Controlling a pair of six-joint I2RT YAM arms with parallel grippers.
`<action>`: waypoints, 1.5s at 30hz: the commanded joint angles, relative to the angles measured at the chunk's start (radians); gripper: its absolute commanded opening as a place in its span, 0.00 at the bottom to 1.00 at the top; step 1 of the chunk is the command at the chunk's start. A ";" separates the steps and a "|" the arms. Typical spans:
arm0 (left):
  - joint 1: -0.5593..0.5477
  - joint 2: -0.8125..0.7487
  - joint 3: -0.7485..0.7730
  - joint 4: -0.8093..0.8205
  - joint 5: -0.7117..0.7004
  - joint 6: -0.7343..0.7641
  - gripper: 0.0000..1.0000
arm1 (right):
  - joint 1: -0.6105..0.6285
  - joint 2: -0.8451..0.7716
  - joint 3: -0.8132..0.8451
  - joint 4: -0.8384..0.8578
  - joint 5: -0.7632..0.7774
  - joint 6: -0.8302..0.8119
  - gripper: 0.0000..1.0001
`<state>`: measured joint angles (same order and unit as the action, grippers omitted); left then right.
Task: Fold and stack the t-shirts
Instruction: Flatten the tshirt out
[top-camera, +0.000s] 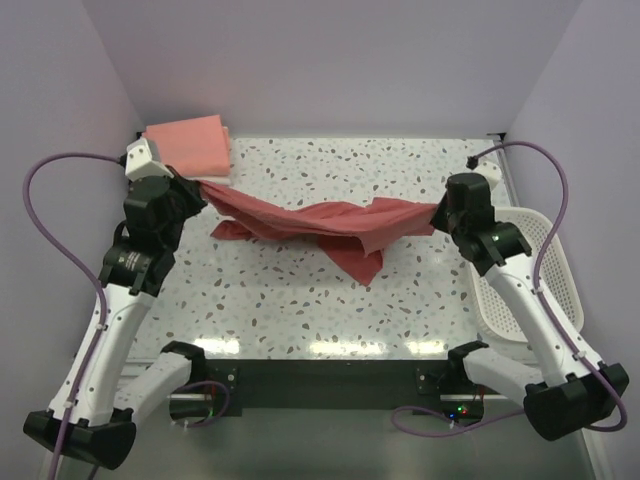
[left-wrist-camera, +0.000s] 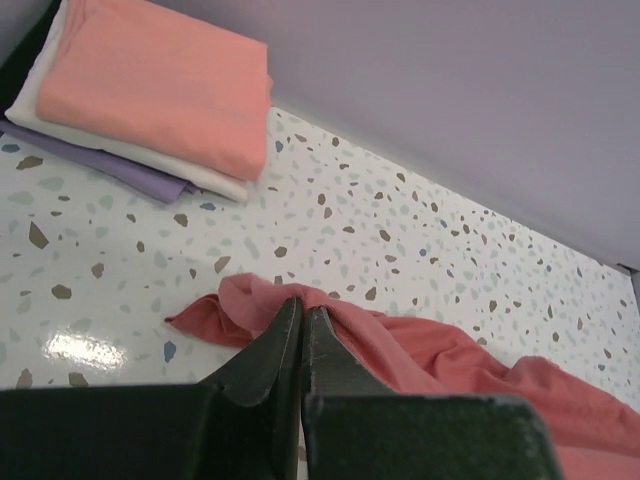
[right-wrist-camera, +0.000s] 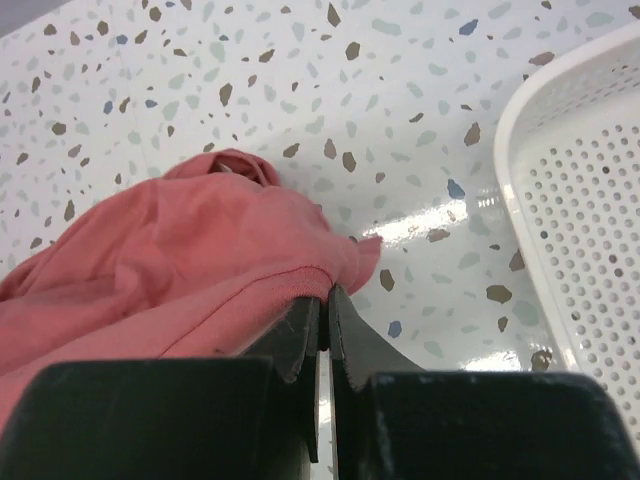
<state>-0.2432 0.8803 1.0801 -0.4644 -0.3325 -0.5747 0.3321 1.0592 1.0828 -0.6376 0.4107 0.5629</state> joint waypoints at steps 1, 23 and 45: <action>0.041 0.040 0.070 0.041 0.038 0.029 0.00 | -0.015 0.019 0.097 -0.034 0.036 -0.034 0.00; 0.301 0.642 1.044 0.301 0.360 -0.020 0.00 | -0.217 0.385 1.081 0.306 -0.254 0.025 0.00; 0.321 0.105 -0.667 0.466 0.498 -0.206 0.50 | -0.212 -0.135 -0.570 0.262 -0.535 0.138 0.71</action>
<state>0.0719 1.0885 0.4046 -0.0799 0.1532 -0.8146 0.1177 1.0218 0.5400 -0.3691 -0.1005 0.7395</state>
